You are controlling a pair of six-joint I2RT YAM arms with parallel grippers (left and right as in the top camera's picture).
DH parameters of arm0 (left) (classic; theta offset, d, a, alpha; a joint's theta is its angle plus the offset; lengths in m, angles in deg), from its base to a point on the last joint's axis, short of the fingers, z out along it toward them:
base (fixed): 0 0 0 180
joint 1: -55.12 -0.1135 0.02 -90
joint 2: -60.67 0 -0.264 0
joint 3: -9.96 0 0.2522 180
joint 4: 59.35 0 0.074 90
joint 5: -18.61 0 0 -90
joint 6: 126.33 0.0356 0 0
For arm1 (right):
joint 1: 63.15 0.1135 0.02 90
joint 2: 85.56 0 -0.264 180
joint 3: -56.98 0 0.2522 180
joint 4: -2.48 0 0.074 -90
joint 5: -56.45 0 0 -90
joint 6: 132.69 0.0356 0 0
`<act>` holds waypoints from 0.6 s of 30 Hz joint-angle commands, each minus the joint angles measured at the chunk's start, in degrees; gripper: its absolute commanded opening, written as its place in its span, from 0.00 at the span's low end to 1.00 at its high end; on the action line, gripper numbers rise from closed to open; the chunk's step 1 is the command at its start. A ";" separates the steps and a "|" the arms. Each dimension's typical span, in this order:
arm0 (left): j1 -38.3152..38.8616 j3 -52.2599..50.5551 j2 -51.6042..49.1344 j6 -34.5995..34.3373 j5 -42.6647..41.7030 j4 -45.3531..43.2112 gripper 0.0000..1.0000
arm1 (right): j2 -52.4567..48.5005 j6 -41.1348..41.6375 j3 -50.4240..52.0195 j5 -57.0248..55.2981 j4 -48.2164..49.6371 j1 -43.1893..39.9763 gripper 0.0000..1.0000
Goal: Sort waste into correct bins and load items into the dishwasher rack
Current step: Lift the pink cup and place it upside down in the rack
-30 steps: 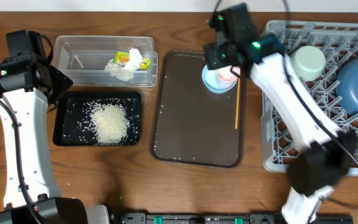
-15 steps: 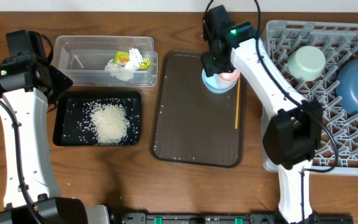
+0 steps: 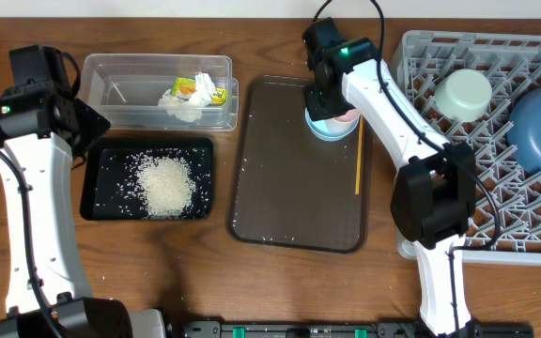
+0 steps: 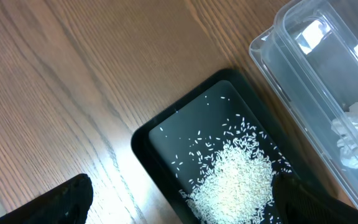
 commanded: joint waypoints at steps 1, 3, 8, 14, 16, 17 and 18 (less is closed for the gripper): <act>-0.24 0.17 -0.09 -0.46 0.28 0.17 0.94 | 1.31 1.16 -4.20 -0.37 -1.33 1.29 0.01; -0.24 0.17 -0.09 -0.46 0.28 0.17 0.94 | 2.82 1.07 -6.80 -0.37 -3.45 1.29 0.01; -0.24 0.17 -0.09 -0.46 0.28 0.17 0.94 | 8.31 1.01 -13.07 -0.31 -9.20 0.20 0.01; -0.24 0.17 -0.09 -0.46 0.28 0.15 0.94 | 17.77 -3.48 -14.12 5.49 -17.49 -5.99 0.01; -0.24 0.17 -0.09 -0.46 0.28 0.15 0.94 | 20.37 -3.69 -14.10 8.48 -20.24 -8.96 0.01; -0.24 0.17 -0.09 -0.46 0.28 0.17 0.94 | 21.73 -3.72 -14.10 10.40 -21.59 -10.82 0.01; -0.24 0.17 -0.09 -0.44 0.28 0.17 0.94 | 23.12 -3.76 -14.10 12.55 -23.19 -12.85 0.01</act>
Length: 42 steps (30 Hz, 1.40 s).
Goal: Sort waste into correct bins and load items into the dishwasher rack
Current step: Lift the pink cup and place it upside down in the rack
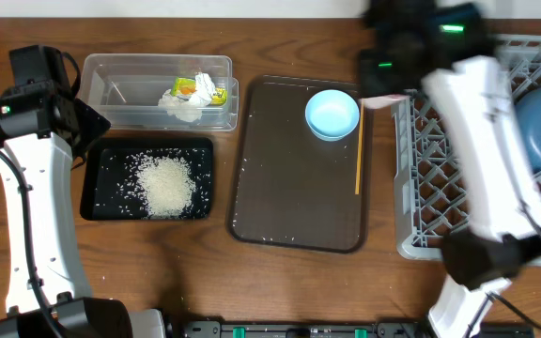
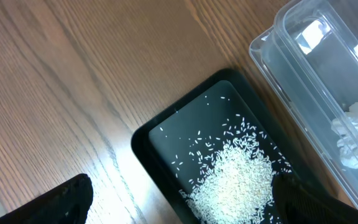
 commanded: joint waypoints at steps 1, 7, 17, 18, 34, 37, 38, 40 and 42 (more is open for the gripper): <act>-0.24 0.17 -0.09 -0.46 0.28 0.15 0.94 | 4.02 -1.81 -0.72 7.98 -2.62 -6.36 0.01; -0.24 0.17 -0.09 -0.46 0.28 0.15 0.94 | 8.98 -14.32 1.36 31.69 -7.30 -19.43 0.01; -0.24 0.17 -0.09 -0.48 0.28 0.15 0.94 | 10.03 -24.11 14.95 47.87 -9.42 -31.98 0.01; -0.24 0.17 -0.09 -0.48 0.28 0.15 0.94 | 10.03 -26.25 18.05 50.84 -9.40 -33.07 0.01; -0.24 0.17 -0.09 -0.46 0.28 0.15 0.94 | 10.01 -52.04 53.94 72.72 -5.68 -50.99 0.01; -0.24 0.17 -0.09 -0.48 0.28 0.15 0.94 | 10.01 -51.95 58.86 74.23 0.28 -51.74 0.01; -0.24 0.17 -0.09 -0.48 0.28 0.17 0.94 | 10.01 -51.47 60.22 74.99 2.45 -51.76 0.01; -0.24 0.17 -0.09 -0.48 0.28 0.15 0.94 | 10.01 -49.22 62.53 76.67 7.39 -51.76 0.01; -0.24 0.17 -0.09 -0.48 0.28 0.15 0.94 | 10.01 -44.85 63.91 76.83 12.55 -51.76 0.01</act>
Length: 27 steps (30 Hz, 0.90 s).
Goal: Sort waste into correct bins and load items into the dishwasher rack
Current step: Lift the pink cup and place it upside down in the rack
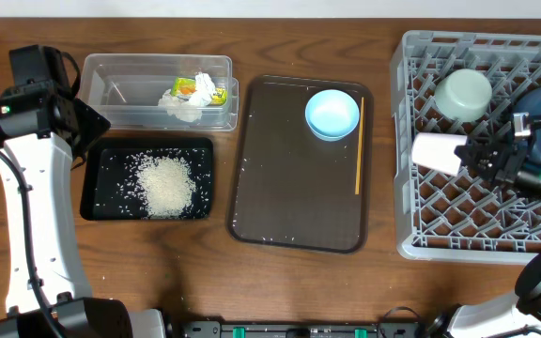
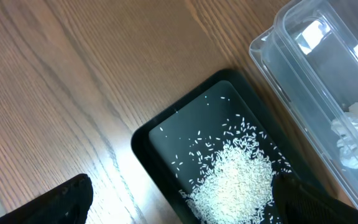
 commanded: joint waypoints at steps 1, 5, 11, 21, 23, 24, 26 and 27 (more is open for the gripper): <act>-0.24 0.17 -0.09 -0.48 0.28 0.13 0.94 | 0.68 6.19 2.01 4.33 6.10 -0.33 0.01; -0.24 0.17 -0.09 -0.46 0.28 0.13 0.94 | 0.68 17.70 3.28 0.76 15.54 -0.33 0.01; -0.24 0.17 -0.09 -0.48 0.31 0.13 0.94 | 0.68 22.51 3.34 -1.31 19.82 -0.31 0.01; -0.24 0.17 -0.09 -0.48 0.28 0.13 0.94 | 0.68 22.53 4.09 -6.91 19.39 -0.22 0.01; -0.24 0.17 -0.09 -0.48 0.28 0.13 0.94 | 0.68 23.26 4.28 -7.89 19.43 -0.22 0.01; -0.24 0.17 -0.09 -0.48 0.31 0.13 0.94 | 0.68 23.19 4.31 -8.00 19.43 -0.22 0.01; -0.24 0.17 -0.09 -0.46 0.28 0.13 0.94 | 0.68 23.15 4.31 -7.98 19.61 -0.22 0.01; -0.24 0.17 -0.09 -0.48 0.28 0.13 0.94 | 0.68 23.15 4.31 -7.98 19.67 -0.22 0.01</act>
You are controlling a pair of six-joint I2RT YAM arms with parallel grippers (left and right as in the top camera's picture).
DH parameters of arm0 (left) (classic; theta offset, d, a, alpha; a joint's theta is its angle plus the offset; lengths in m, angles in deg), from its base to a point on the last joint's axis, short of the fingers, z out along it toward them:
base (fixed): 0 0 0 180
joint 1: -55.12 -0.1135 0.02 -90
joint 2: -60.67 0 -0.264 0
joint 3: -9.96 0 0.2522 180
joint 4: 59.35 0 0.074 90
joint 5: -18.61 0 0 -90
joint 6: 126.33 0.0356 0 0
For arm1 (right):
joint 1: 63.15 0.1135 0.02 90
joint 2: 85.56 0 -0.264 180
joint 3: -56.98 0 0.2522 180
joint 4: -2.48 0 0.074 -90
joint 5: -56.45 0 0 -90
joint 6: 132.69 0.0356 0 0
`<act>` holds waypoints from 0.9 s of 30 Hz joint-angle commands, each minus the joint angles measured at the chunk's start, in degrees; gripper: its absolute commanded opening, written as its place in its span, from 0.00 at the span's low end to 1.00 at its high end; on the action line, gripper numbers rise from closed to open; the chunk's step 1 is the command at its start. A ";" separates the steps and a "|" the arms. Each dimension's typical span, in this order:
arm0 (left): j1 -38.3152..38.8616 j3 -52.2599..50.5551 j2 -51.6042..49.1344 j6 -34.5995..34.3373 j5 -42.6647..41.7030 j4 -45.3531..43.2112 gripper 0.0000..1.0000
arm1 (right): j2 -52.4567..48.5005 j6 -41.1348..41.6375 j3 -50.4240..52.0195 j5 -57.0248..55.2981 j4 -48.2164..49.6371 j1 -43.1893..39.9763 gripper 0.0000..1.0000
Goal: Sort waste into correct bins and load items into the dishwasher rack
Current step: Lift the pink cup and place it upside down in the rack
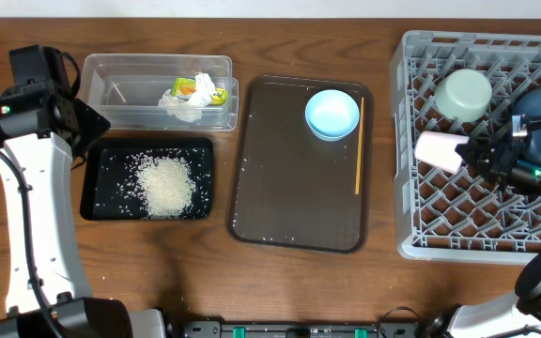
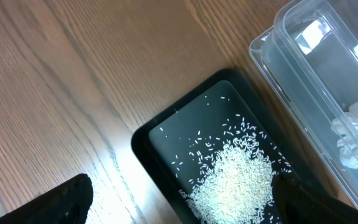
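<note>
A pale pink cup (image 1: 439, 149) lies on its side over the left part of the grey dishwasher rack (image 1: 421, 239), with my right gripper (image 1: 475, 154) shut on its right end. On the brown tray (image 1: 289, 202) sit a light blue bowl (image 1: 332, 114) and a yellow stick (image 1: 358, 155). My left gripper (image 2: 185, 202) hangs open above the black bin of rice (image 2: 235, 180), beside the clear bin (image 2: 303, 93). In the overhead view the left gripper (image 1: 81, 122) is at the black bin's (image 1: 97, 183) top left corner.
The clear bin (image 1: 125, 94) holds crumpled wrappers (image 1: 193, 94). In the rack sit a pale green cup (image 1: 464, 94) and a large blue bowl. A few rice grains lie scattered on the tray.
The cup in my right gripper has shifted very slightly right and up over the rack and shows more pink. The left arm has not moved.
My right gripper was down at the pink cup standing in the blue bowl on the tray. Then it held the cup near the rack's left edge, the bowl left behind. Then the cup lay sideways over the rack, as it does now. The left arm stayed still throughout.
</note>
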 commanded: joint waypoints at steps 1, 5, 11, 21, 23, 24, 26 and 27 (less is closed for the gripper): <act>-0.24 0.17 -0.09 -0.48 0.28 0.15 0.94 | 0.68 0.96 0.90 -2.58 0.11 -0.22 0.01; -0.24 0.17 -0.09 -0.46 0.28 0.15 0.94 | 0.68 0.94 0.90 -2.60 0.24 -0.22 0.01; -0.24 0.17 -0.09 -0.48 0.28 0.15 0.94 | 0.68 3.41 0.90 -10.29 1.11 -0.22 0.01; -0.24 0.17 -0.09 -0.46 0.28 0.17 0.94 | 0.68 8.92 0.87 -18.93 1.31 -0.94 0.01; -0.24 0.17 -0.09 -0.46 0.28 0.17 0.94 | 0.70 9.92 0.85 -20.24 1.25 -1.46 0.01; -0.24 0.17 -0.09 -0.48 0.28 0.15 0.94 | 0.70 10.38 0.81 -21.09 1.03 -1.81 0.01; -0.24 0.17 -0.09 -0.48 0.28 0.15 0.94 | 0.70 10.91 0.61 -23.08 0.39 -2.36 0.01; -0.24 0.17 -0.09 -0.48 0.28 0.17 0.94 | 0.74 11.23 0.44 -24.13 -0.02 -2.62 0.01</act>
